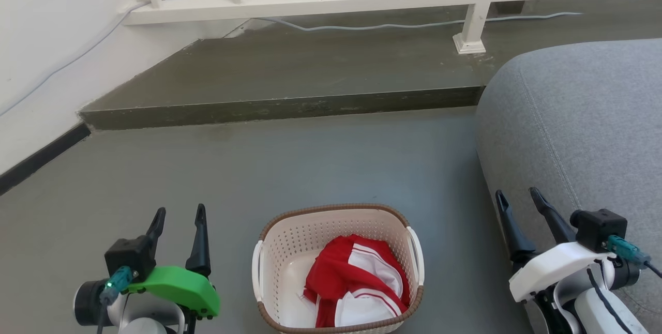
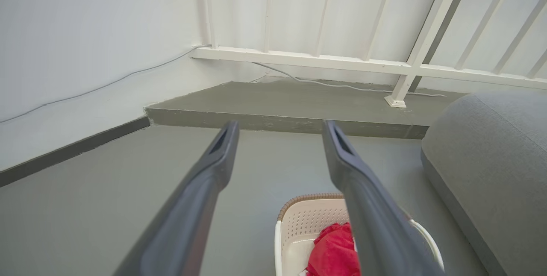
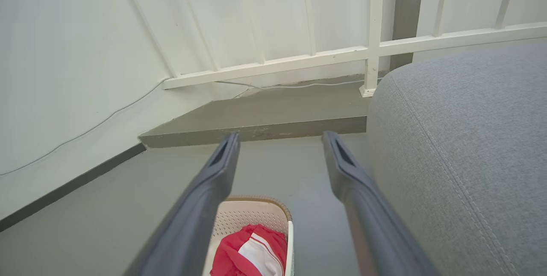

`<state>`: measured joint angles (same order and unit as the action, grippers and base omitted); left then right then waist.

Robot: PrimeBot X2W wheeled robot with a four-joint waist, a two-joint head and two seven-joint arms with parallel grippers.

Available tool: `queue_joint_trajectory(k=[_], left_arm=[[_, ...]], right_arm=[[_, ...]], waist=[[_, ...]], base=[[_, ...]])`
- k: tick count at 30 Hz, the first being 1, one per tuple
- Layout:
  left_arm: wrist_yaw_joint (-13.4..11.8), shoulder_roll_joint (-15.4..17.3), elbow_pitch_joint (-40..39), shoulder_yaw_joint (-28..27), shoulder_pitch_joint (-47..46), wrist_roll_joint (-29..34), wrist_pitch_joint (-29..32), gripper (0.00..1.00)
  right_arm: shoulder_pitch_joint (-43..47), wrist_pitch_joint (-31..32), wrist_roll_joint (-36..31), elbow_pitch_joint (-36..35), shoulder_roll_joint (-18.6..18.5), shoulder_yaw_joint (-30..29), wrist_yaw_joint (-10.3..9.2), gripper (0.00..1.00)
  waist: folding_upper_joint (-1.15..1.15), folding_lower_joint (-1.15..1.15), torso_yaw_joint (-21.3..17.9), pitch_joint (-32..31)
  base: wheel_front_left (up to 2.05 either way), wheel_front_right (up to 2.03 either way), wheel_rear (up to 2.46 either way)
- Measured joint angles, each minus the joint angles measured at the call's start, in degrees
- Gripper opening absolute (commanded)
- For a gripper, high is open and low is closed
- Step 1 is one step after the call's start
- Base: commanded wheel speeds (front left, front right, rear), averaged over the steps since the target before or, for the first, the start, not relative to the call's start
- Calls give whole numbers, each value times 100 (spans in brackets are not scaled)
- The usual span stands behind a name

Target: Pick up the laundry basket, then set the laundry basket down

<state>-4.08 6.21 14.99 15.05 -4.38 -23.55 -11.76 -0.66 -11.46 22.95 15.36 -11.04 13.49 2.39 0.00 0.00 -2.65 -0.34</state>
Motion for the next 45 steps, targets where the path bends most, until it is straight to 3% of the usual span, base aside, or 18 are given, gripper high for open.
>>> queue_joint_trajectory(k=[14, 45], left_arm=[[-158, -12, 115, 156, 102, 1053, -253, 100], [-207, -164, 170, 26, 185, 1066, -265, 100]], right_arm=[[-1, -271, -905, 90, 1, 136, -5, 100], [-4, -281, -886, 110, 124, -140, 12, 100]], waist=[[0, 0, -57, 12], [0, 0, -14, 26]], base=[[0, 0, 0], [0, 0, 0]])
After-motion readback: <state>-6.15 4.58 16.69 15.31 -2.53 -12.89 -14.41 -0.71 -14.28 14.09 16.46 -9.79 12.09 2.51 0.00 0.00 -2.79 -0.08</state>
